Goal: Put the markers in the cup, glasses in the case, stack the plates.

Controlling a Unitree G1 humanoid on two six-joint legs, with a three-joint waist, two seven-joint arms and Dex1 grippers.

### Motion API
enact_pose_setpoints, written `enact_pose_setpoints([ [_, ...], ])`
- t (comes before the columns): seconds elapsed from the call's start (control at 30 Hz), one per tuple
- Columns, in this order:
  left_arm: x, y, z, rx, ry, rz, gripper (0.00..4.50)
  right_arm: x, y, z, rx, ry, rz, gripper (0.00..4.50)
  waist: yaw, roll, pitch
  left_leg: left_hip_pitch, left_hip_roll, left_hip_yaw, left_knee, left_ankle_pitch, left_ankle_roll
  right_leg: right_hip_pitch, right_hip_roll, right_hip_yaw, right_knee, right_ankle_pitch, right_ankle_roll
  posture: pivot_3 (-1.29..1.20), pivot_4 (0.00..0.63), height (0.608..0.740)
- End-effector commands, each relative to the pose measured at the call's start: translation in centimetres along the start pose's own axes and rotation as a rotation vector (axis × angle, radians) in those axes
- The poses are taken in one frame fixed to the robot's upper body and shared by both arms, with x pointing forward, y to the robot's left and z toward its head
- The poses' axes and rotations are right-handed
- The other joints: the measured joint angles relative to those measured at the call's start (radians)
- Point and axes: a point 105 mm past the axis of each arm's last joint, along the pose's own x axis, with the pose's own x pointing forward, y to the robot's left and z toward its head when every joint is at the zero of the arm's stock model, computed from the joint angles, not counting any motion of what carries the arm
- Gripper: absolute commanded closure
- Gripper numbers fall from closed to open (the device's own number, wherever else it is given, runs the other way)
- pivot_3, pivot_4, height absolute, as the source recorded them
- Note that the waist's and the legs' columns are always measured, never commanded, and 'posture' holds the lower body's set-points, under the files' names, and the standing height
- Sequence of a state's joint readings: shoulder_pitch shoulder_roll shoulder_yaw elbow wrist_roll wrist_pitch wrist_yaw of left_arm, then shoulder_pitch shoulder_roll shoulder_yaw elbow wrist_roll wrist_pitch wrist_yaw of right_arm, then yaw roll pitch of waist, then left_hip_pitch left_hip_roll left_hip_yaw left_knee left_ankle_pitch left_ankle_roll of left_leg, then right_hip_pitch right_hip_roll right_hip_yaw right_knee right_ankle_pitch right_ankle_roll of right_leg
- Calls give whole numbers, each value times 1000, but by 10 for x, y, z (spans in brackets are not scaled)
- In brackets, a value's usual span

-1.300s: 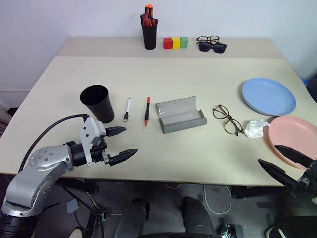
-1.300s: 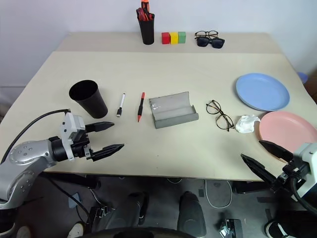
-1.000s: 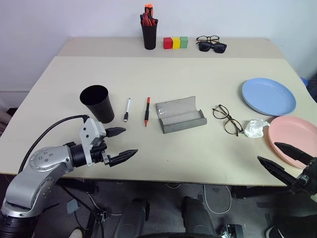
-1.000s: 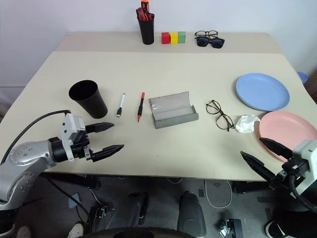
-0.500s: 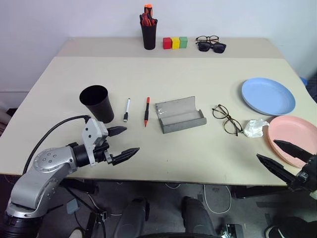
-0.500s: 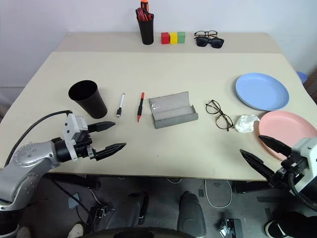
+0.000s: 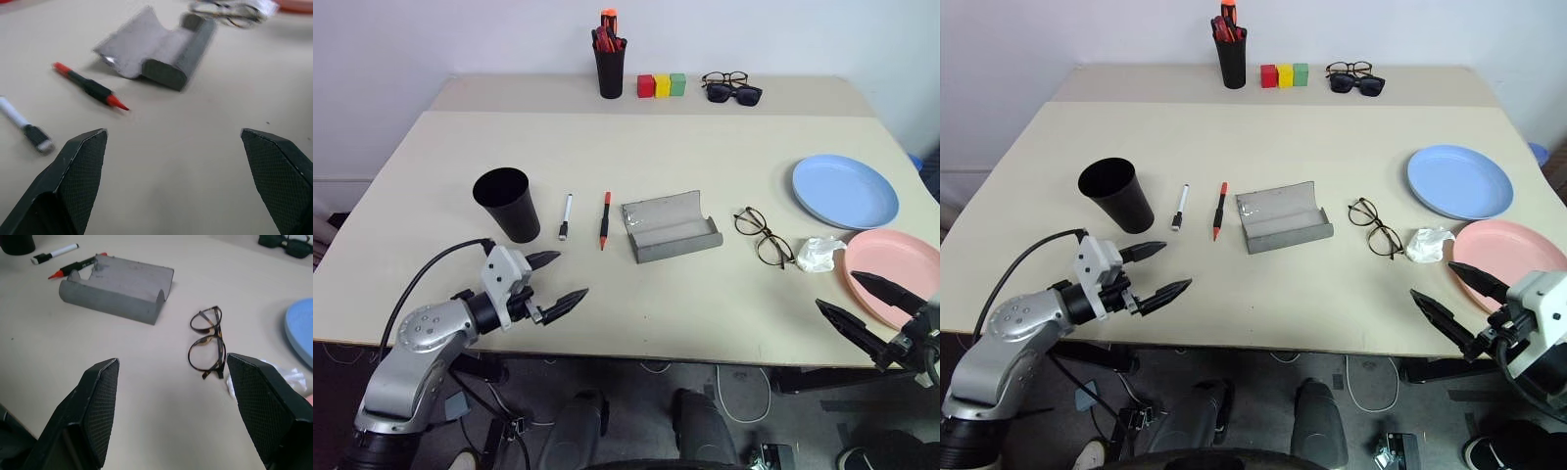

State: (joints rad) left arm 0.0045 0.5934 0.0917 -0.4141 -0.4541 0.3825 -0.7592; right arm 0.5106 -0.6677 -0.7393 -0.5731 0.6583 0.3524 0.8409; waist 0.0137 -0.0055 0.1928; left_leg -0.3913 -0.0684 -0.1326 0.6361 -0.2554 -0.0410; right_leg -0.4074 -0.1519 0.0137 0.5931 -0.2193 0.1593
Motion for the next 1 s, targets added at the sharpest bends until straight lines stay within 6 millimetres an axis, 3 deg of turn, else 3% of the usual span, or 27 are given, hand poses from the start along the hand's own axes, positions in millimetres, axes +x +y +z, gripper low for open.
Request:
enact_pose_setpoints([
  [0.03, 7, 7, 21, -54, -74, 55, 0, 8, 3, 6, -27, -37, 53, 944, 0, 0, 0, 0, 0, 0, 0, 0, 0, 0, 0, 0, 0, 0, 0, 0, 150, 739],
  [0.33, 71, 21, 58, -152, -43, 251, 0, 63, -1, 31, -115, -135, 251, 944, 0, -4, 1, 0, -1, -1, 11, 0, 0, 4, 1, 0, 4, 3, 2, 0, 150, 739],
  [0.5, 94, 32, 59, -210, 92, 332, 0, 83, 0, 43, -148, -192, 323, 944, -2, -5, 2, -1, -2, -2, 11, 0, 0, 4, 1, 0, 3, 5, 7, 0, 150, 739],
  [0.7, 114, 44, 66, -302, 173, 432, 0, 100, 1, 61, -163, -279, 375, 944, -2, -6, 3, -1, -2, -2, 10, 0, 0, 3, 1, 0, 3, 6, 8, 0, 150, 739],
  [1.0, 133, 49, 57, -370, 286, 479, 0, 108, 2, 63, -179, -305, 363, 944, -2, -7, 3, -2, -3, -2, 10, 1, 0, 3, 1, 0, 3, 6, 8, 0, 150, 739],
])
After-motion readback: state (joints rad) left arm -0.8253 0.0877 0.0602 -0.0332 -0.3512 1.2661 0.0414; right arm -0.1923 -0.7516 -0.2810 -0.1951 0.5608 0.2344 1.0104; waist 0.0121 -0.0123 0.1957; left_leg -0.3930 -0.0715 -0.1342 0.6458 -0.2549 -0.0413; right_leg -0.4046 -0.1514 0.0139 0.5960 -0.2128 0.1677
